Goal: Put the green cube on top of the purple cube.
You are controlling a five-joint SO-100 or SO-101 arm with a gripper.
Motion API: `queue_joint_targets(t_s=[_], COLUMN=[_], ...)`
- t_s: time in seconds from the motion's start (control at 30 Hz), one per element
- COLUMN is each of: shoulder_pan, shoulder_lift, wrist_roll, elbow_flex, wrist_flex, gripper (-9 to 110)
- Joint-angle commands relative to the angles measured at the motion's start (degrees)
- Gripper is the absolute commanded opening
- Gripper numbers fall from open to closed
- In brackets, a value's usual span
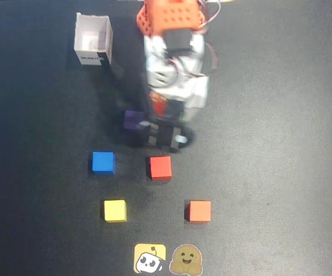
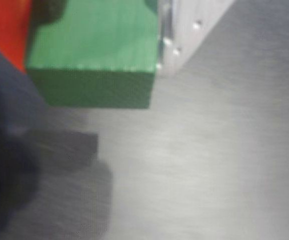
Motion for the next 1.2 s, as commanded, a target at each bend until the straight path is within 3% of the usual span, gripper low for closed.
queue_joint_targets(t_s=[0.0,0.5,0.83,1.17], shoulder_pan=[5.8,21.8,22.3,19.8], shoulder_lift=[2.4,2.3,-0.4,-4.9], wrist_roll=[-1.4,-6.3,-17.6,-18.1], elbow_flex=[-2.7,0.0,0.3,-0.8], wrist_flex=[2.2,1.1,-2.4,-4.6], gripper=[8,8,8,8])
